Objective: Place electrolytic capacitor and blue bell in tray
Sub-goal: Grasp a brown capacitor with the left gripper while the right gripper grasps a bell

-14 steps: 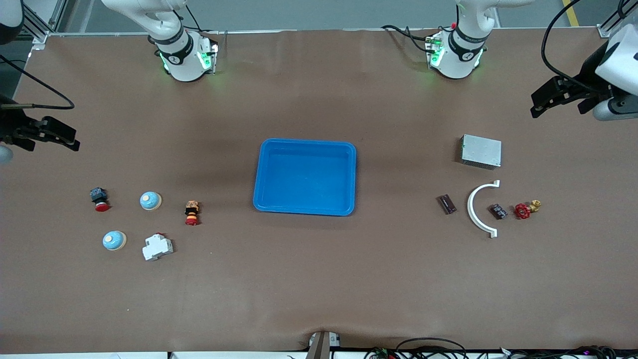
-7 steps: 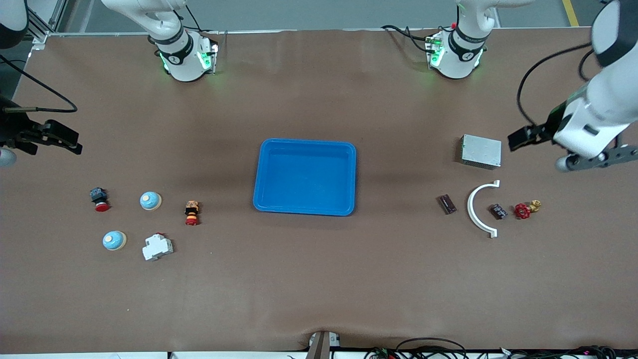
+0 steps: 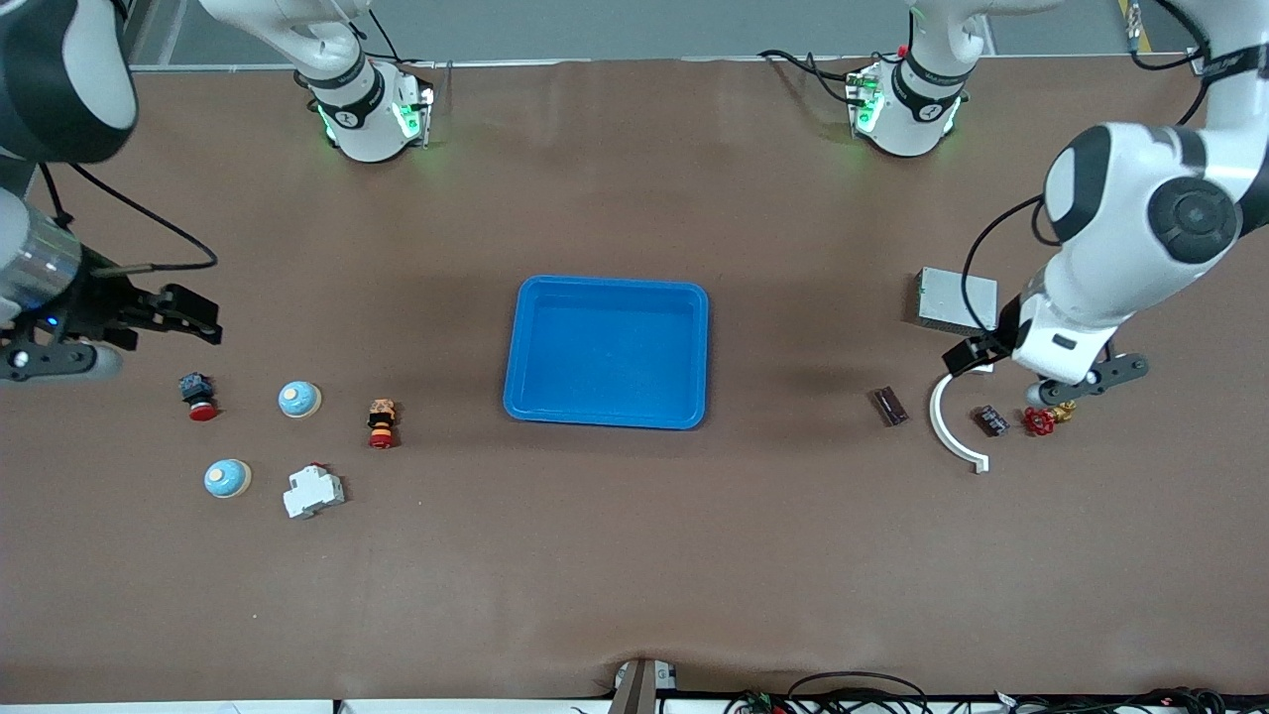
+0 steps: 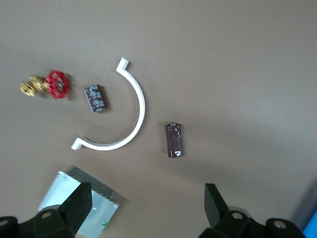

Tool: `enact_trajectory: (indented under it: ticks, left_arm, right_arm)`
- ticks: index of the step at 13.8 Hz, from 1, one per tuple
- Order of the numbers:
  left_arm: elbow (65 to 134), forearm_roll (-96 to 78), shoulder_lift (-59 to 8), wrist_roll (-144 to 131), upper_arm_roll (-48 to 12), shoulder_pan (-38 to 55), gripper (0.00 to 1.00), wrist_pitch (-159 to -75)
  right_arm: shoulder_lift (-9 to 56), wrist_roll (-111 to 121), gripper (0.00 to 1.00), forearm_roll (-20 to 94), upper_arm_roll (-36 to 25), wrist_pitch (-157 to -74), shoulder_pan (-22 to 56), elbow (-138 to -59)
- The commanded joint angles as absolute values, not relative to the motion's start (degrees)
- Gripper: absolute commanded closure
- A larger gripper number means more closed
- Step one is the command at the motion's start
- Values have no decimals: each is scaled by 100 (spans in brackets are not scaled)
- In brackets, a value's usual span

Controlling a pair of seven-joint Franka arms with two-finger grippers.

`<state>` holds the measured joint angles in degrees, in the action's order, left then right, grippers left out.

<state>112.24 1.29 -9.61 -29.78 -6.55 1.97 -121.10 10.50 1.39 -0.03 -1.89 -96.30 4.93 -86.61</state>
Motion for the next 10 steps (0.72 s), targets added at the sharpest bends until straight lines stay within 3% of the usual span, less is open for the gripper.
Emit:
enact_trajectory:
  ticks: [1,8,10]
  left_arm:
    - [11224,-35,-1378,-3409,-703,263,0,-12549]
    - [11548,-26,-2135,-4252,-686,255,0,-13691]
    - [11540,-26,-2477,-4446,-686,255,0,-14262]
  right_arm:
    - [1326,114,0,79,-229,-9756,615,-8596]
    - [1880,79,0,79,-229,-9861,633,-8622]
    - [2266,114,0,61,-237,-10228,563,-8631]
